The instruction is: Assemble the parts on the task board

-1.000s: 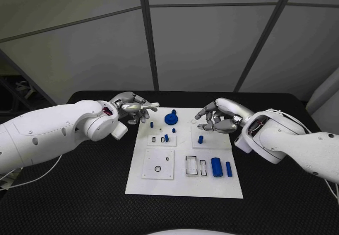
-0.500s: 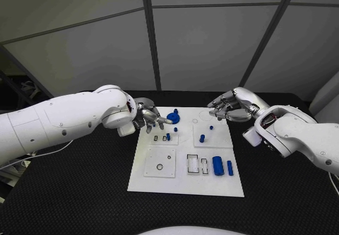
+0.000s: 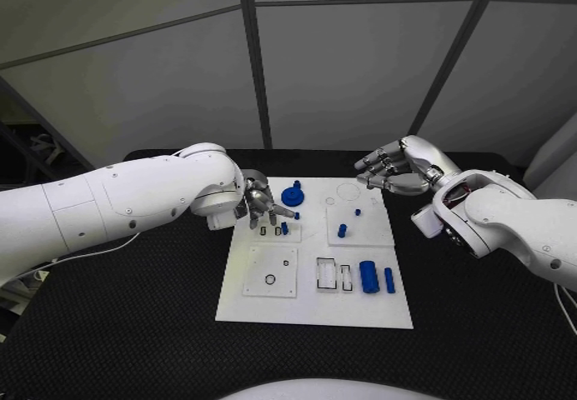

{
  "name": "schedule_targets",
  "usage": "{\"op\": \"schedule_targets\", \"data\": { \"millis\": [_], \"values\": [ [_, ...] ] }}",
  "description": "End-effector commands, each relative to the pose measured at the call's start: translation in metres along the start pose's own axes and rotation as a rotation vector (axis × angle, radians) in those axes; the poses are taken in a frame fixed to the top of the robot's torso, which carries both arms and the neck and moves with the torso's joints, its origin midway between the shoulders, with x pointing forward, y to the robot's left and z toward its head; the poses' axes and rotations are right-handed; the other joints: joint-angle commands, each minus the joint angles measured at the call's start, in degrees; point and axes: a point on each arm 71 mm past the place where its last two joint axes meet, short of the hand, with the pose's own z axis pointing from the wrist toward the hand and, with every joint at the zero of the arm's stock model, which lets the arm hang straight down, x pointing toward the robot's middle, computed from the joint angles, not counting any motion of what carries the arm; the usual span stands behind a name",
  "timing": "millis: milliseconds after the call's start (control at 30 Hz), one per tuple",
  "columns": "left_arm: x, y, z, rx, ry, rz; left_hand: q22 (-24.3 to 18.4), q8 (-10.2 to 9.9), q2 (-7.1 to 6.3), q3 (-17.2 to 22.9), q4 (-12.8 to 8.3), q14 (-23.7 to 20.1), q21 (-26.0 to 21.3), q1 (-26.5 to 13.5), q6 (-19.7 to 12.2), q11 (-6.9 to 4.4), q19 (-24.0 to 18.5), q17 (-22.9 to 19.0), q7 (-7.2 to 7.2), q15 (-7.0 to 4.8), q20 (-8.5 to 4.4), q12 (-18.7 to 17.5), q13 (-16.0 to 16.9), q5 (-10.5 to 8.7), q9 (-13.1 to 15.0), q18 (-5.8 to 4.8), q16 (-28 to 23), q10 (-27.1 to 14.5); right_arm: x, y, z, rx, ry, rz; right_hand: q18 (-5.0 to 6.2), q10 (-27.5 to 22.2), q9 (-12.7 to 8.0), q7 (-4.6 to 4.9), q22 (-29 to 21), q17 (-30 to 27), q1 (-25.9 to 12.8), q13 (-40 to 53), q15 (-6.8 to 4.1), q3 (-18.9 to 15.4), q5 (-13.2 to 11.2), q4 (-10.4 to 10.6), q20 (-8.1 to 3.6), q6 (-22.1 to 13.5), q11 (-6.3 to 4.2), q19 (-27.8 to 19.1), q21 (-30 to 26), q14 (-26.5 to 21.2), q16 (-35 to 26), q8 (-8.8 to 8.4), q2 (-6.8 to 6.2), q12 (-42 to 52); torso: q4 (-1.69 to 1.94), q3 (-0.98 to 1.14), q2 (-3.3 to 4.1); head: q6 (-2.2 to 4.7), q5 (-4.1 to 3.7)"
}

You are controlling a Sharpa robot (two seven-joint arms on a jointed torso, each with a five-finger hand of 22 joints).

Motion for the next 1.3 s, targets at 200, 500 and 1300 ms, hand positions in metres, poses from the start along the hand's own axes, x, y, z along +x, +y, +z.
{"op": "schedule_targets", "data": {
  "millis": [200,500,1300],
  "values": [
    [-0.001,-0.001,0.003,-0.034,-0.007,0.042,0.2,0.5,0.73,-0.5,-0.1,-0.2,0.2,0.1,-0.5,-0.12,1.1,0.2,-0.06,-0.21,-0.16,0.5,0.2,-0.17,0.5,-0.90,-0.4,0.3,-0.003,0.002,0.001,-0.008,-0.035,0.007,0.03,-0.1,-0.1,0.70,-0.4,-0.2,-0.3,-0.6,0.51,-0.1,0.4,-0.3,0.32,-0.2,0.54,0.2,-0.7,0.0,-0.8,-0.51,-0.17,-0.7,0.07,-0.04,-0.03,-0.50,0.07],
    [0.001,-0.008,0.007,-0.020,0.005,0.055,0.5,1.2,1.13,-0.6,-0.5,-0.2,0.3,0.9,-1.0,-0.17,1.2,0.4,-0.11,-0.24,-0.19,0.7,0.4,-0.14,1.4,-0.95,-0.5,0.3,-0.001,0.003,0.003,-0.005,-0.031,0.009,0.02,-0.3,-0.2,0.89,-0.7,-0.4,-0.3,-1.0,0.67,-0.3,0.8,-0.3,0.46,-0.4,0.72,0.2,-1.3,0.0,-1.5,-0.65,-0.08,-1.0,0.06,-0.04,0.00,-0.83,0.09],
    [0.005,-0.011,0.016,-0.028,0.036,0.080,1.4,2.5,1.77,-0.5,-1.6,-0.1,0.7,2.6,-1.7,-0.24,1.5,0.8,-0.19,-0.28,-0.23,1.4,1.1,-0.13,2.9,-1.09,-0.8,0.5,0.002,0.003,0.004,0.006,-0.010,0.006,-0.04,-0.7,-0.2,1.11,-1.3,-0.7,-0.5,-1.8,0.99,-0.5,1.4,-0.3,0.72,-0.8,1.01,0.0,-2.4,-0.4,-2.7,-0.83,0.04,-1.5,0.14,-0.04,-0.05,-1.70,-0.12]
  ]
}}
